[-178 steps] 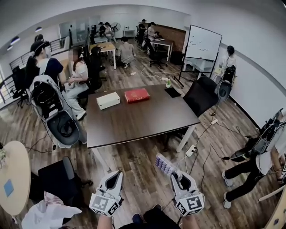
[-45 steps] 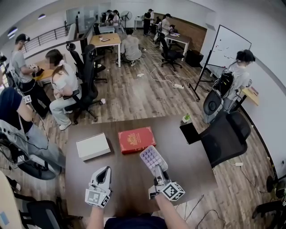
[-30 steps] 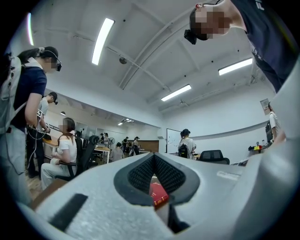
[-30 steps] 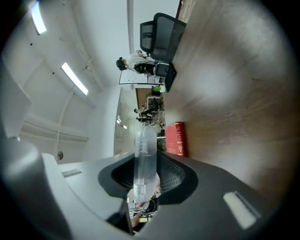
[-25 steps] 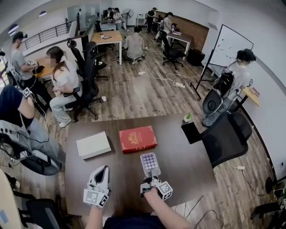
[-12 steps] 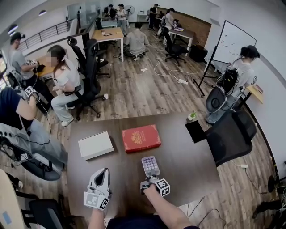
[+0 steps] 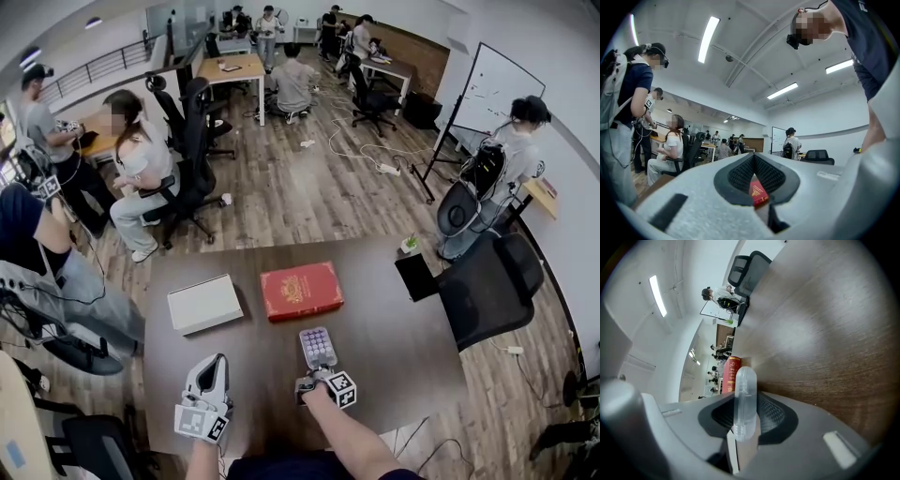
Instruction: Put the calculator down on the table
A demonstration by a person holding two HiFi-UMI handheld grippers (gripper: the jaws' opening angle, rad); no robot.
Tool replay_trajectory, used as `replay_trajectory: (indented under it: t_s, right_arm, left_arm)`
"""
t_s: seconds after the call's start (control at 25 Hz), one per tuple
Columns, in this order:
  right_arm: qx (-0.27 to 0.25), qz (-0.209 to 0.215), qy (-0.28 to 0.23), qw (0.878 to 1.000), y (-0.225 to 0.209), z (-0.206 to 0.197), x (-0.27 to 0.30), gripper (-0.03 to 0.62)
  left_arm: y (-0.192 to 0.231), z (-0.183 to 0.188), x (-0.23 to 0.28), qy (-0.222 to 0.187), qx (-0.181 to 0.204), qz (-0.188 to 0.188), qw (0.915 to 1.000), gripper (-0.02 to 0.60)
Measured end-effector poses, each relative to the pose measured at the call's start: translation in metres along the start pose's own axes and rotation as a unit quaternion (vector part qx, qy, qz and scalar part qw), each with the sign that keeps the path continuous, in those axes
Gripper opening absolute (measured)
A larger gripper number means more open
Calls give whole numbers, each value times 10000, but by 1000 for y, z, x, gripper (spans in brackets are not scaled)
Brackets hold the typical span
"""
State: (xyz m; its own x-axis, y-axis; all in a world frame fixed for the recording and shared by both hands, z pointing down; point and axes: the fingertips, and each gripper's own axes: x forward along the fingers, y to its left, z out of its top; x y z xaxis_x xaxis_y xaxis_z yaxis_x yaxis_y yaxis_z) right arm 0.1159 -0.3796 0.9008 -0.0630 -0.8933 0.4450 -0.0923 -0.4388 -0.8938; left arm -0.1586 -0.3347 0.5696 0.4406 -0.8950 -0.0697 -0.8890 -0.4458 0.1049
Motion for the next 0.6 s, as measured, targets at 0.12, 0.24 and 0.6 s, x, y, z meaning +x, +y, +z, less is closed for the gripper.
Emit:
replay_trajectory:
  t_s: [0.12, 0.24, 0.6]
  right_arm:
    - [-27, 1, 71, 10000, 3, -2, 5, 118]
    - [198, -19, 181, 9996, 5, -7, 5, 123]
    - [669, -425, 722, 9942, 4, -27, 1, 385]
  left_arm:
    - [3, -3, 1, 84, 22, 2, 10000, -5]
    - [5, -8, 1, 159, -51, 23, 9999, -5]
    - [11, -10, 0, 127, -105, 24, 9999, -5]
